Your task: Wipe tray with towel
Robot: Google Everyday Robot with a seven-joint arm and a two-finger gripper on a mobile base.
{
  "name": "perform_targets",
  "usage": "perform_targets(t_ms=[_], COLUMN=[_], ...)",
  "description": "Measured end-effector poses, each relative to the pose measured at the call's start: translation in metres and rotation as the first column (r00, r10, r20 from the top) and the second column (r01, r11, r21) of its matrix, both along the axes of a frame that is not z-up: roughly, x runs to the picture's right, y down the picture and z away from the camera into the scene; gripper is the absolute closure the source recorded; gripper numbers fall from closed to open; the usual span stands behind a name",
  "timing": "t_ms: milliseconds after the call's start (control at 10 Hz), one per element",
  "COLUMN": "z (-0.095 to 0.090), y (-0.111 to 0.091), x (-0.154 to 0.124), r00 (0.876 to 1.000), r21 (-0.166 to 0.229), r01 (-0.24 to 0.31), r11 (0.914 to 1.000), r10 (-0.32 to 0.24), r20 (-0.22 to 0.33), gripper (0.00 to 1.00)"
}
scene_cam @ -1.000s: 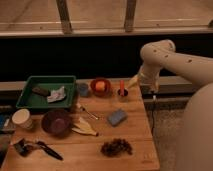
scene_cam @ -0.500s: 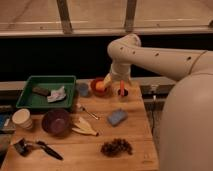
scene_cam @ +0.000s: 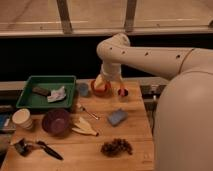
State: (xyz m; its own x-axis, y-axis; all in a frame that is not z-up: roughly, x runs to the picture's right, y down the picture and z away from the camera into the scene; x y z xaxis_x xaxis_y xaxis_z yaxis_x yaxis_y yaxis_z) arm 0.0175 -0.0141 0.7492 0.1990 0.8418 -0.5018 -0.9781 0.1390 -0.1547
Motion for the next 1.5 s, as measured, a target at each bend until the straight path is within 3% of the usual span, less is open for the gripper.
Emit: perform_targets(t_ms=[500,800,1200,1300,1500], z=[0.008,0.025,0.048,0.051,0.052], y=[-0.001,-0.020,-0.042,-0.045,-0.046], x=[-0.010,-0.066,-0.157,-0.194,-0.201], r00=[1.000,0.994,0.969,0.958,0.957], r21=[0.003,0.012,0.033,0.062,0.073], r01=[0.021,0.090,0.184,0.189,0.189], r11=[0.9998,0.9958,0.9825,0.9799,0.9794], r10=[-0.021,-0.091,-0.186,-0.198,-0.200], r20=[0.011,0.066,0.164,0.206,0.212], gripper=[0.20,0.20,0.20,0.20,0.20])
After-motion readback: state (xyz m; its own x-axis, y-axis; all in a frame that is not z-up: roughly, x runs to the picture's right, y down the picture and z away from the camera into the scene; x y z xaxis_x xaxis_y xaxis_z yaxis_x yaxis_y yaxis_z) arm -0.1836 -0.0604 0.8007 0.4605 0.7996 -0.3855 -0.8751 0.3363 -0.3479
